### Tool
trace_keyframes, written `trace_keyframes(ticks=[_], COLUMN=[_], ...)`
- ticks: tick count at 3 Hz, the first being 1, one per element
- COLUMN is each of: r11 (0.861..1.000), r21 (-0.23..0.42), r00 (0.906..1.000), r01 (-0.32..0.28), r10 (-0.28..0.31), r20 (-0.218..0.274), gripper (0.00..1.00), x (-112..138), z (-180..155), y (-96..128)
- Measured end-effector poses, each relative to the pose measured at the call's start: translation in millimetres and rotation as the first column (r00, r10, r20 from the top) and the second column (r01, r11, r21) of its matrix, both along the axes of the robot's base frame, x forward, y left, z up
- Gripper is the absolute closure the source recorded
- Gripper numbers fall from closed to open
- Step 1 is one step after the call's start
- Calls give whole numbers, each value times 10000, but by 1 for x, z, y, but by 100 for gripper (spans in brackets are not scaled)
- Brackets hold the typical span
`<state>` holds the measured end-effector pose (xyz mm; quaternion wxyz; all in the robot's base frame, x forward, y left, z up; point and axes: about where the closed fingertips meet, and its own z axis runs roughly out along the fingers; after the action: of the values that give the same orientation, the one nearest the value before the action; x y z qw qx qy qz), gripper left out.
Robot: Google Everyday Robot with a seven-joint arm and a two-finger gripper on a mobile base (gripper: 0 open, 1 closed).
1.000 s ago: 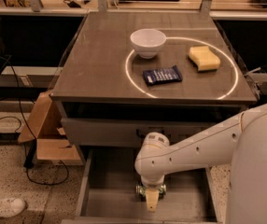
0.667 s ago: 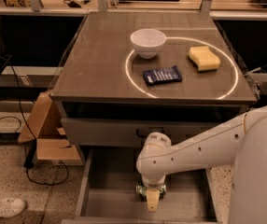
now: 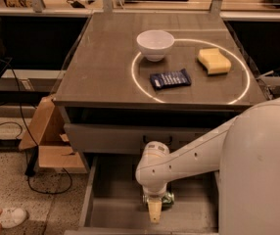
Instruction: Pick green can from middle drawer and place on counter
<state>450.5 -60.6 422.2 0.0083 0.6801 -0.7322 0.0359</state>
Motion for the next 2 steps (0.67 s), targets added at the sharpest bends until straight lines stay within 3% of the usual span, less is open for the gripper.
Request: trace_keyframes(ticks=[2], r11=[9993], r21=[-265], r00=[9996], r01=[256], r10=[-260], r20=[-137], gripper=[0], x=[8], z=[-37], y=[-17])
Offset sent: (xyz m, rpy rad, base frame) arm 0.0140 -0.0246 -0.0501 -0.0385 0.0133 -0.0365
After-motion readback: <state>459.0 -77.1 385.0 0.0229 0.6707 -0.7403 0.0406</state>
